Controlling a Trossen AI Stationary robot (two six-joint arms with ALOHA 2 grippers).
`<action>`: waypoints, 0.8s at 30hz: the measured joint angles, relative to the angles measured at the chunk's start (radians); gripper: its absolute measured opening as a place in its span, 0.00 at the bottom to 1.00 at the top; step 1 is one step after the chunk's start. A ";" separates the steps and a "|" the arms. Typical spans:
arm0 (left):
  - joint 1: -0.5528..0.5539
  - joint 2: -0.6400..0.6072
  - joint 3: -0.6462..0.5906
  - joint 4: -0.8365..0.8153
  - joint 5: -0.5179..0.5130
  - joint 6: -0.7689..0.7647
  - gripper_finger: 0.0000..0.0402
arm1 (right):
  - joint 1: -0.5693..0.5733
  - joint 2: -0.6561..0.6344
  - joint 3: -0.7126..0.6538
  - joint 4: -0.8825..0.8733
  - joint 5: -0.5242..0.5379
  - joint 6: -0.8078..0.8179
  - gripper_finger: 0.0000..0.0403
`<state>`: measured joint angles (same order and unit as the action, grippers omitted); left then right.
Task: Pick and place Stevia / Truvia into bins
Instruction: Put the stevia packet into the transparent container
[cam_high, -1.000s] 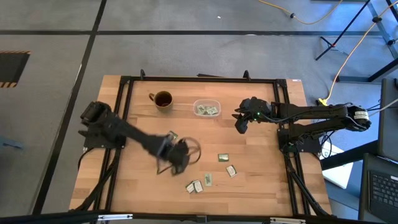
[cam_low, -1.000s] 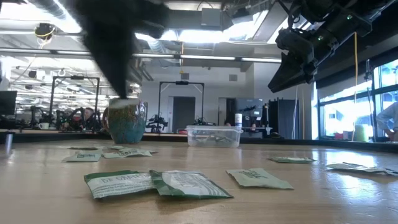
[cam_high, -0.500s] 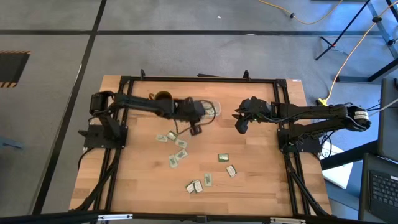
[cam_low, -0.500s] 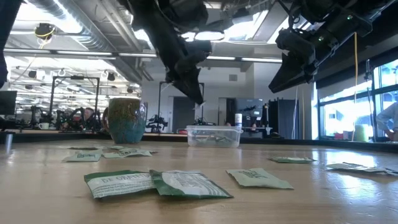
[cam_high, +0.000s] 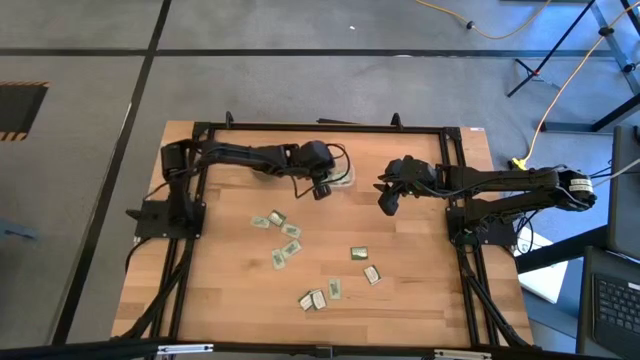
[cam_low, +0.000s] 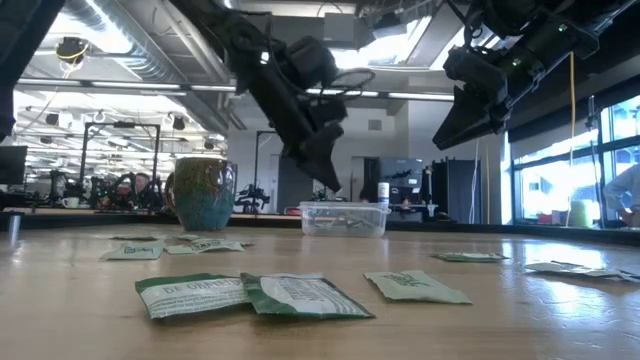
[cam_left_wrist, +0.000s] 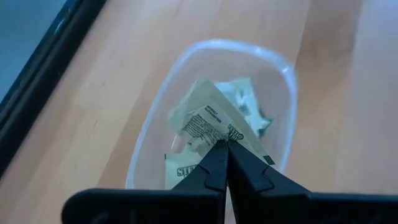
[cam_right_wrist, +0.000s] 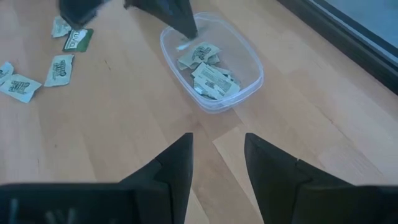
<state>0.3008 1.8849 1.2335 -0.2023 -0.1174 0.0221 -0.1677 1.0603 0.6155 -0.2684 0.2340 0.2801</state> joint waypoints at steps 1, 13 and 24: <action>0.003 0.008 0.000 -0.005 0.001 0.000 0.01 | 0.000 0.000 0.000 0.000 0.000 0.000 0.36; -0.008 0.000 0.000 -0.029 -0.029 0.030 0.09 | 0.000 0.000 0.000 -0.007 0.000 0.003 0.36; -0.055 -0.138 0.000 -0.250 0.031 0.114 0.15 | 0.000 0.000 0.000 -0.055 0.000 0.003 0.36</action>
<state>0.2457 1.7471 1.2335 -0.4524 -0.0867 0.1357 -0.1677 1.0603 0.6155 -0.3232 0.2340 0.2835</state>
